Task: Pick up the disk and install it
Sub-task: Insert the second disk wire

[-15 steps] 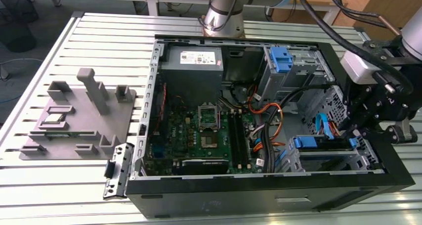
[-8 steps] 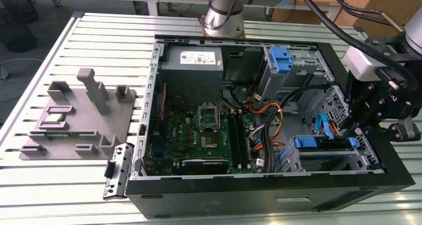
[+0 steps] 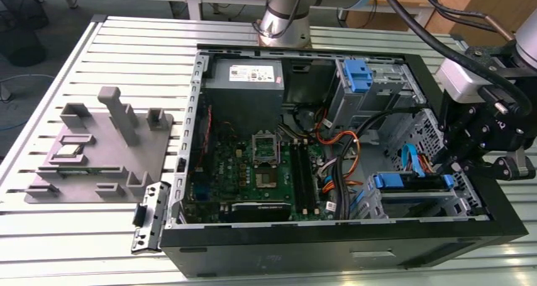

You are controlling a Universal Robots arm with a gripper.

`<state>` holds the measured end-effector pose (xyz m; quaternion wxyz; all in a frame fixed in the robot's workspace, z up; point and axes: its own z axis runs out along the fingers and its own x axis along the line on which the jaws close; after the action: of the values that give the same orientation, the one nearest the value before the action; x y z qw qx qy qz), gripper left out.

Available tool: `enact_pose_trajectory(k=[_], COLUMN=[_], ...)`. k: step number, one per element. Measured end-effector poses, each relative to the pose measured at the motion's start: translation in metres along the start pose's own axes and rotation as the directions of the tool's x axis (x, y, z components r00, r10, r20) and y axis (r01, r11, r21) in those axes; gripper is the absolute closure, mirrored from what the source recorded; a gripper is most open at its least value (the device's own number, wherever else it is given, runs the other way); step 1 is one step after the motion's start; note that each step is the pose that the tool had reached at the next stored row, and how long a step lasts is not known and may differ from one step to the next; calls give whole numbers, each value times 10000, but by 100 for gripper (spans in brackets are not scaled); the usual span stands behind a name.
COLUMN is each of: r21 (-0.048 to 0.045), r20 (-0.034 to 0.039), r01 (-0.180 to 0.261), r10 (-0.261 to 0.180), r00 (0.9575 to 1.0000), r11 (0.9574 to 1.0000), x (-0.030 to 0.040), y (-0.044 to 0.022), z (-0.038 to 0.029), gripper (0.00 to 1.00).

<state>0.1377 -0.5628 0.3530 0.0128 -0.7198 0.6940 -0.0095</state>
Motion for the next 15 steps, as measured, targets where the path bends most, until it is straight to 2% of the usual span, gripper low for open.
enact_pose_trajectory(k=[4, 5, 6, 7, 15], r21=[0, 0, 0, 0, 1], r20=[0, 0, -1, 0, 22], r01=[0, 0, 0, 0, -49], r10=[0, 0, 0, 0, 49], r00=[10000, 10000, 10000, 10000, 10000], r11=[10000, 10000, 10000, 10000, 10000], x=[0, 0, 0, 0, 0], y=[0, 0, 0, 0, 0], z=[-1, -1, -1, -1, -3], gripper=[78, 84, 84, 90, 90])
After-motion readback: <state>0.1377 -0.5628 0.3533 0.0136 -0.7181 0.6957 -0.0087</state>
